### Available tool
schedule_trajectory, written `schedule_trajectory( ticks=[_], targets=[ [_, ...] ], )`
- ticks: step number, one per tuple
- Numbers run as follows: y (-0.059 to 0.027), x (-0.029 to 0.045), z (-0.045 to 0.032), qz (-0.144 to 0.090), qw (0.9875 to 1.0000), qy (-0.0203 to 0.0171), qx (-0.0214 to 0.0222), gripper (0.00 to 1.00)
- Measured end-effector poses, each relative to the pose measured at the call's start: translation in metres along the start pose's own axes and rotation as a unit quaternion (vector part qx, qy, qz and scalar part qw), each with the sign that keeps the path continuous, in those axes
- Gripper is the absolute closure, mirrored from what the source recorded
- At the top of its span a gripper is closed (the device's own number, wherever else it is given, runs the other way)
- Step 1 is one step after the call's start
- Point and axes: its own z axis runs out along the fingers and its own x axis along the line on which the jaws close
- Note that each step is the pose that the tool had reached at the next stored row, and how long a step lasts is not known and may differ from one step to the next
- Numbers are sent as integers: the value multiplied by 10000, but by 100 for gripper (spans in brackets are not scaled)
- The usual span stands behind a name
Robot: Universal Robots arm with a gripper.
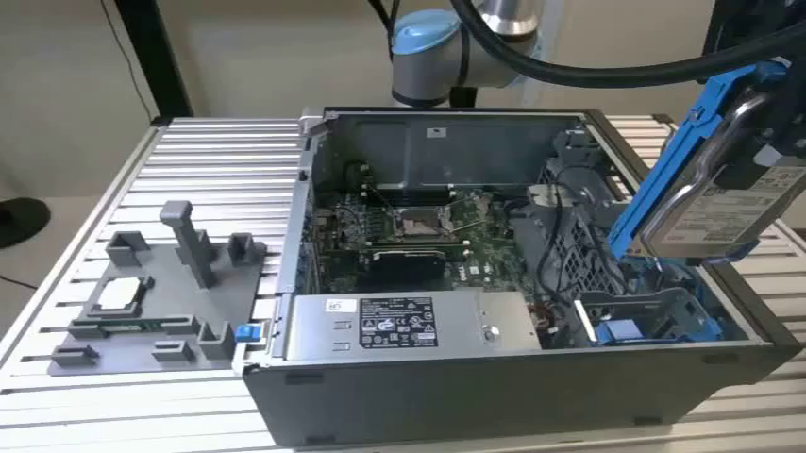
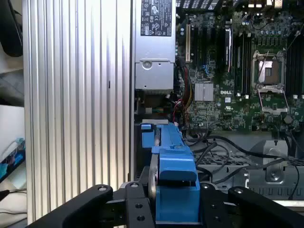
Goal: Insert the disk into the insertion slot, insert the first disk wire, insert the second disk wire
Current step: 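Insert the disk into the insertion slot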
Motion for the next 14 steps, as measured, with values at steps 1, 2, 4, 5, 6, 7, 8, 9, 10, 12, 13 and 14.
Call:
schedule_trajectory(
  ticks=[1, 2, 4, 5, 6, 7, 8, 9, 10, 12, 13, 14],
  targets=[
    [0, 0, 0, 0, 10000, 0, 0, 100],
    [0, 0, 0, 0, 10000, 0, 0, 100],
    [0, 0, 0, 0, 10000, 0, 0, 100],
    [0, 0, 0, 0, 10000, 0, 0, 100],
    [0, 0, 0, 0, 10000, 0, 0, 100],
    [0, 0, 0, 0, 10000, 0, 0, 100],
    [0, 0, 0, 0, 10000, 0, 0, 100],
    [0, 0, 0, 0, 10000, 0, 0, 100],
    [0, 0, 0, 0, 10000, 0, 0, 100],
    [0, 0, 1, 0, 10000, 0, 0, 100],
    [0, 0, 6, 0, 10000, 0, 0, 100],
    [-1, 0, 15, 0, 10000, 0, 0, 100]
  ],
)
